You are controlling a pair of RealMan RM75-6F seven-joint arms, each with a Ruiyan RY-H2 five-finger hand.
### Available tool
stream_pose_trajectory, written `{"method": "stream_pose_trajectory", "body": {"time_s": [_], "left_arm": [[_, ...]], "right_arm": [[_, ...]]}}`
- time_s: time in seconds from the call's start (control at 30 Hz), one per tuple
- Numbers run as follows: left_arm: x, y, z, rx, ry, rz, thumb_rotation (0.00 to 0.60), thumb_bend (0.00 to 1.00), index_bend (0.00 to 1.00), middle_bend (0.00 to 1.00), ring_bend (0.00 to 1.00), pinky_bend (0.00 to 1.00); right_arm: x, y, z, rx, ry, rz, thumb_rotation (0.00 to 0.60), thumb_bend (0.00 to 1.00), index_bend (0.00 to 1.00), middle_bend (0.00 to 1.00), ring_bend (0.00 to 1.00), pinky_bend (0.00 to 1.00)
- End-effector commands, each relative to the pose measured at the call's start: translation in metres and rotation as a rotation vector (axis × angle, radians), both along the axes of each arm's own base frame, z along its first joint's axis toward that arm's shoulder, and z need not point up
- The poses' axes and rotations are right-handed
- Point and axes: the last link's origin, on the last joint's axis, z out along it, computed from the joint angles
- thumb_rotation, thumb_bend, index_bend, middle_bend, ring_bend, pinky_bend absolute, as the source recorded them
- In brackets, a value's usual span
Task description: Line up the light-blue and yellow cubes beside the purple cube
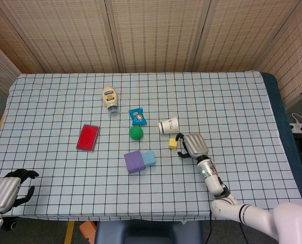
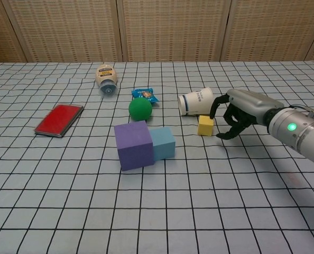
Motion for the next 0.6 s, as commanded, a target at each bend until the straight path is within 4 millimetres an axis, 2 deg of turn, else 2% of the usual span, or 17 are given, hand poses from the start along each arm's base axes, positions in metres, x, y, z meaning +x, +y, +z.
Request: {"method": "stream_pose_trajectory", "body": {"time_s": [0.03, 0.6], "left_arm": [[0.0, 0.0, 0.0, -0.001, 0.001, 0.001, 0.6, 0.49, 0.36, 0.38, 0.24, 0.3], [0.0, 0.0, 0.0, -0.004, 0.001, 0.003, 0.6, 0.49, 0.36, 0.38, 0.24, 0.3]], "right_arm": [[0.001, -0.001, 0.0, -0.005, -0.007, 0.001, 0.6, 0.13, 0.38, 0.85, 0.9, 1.0], [0.0, -0.005, -0.01, 0.009, -0.015, -0.021, 0.6, 0.13, 0.4, 0.86, 0.9, 1.0]]}}
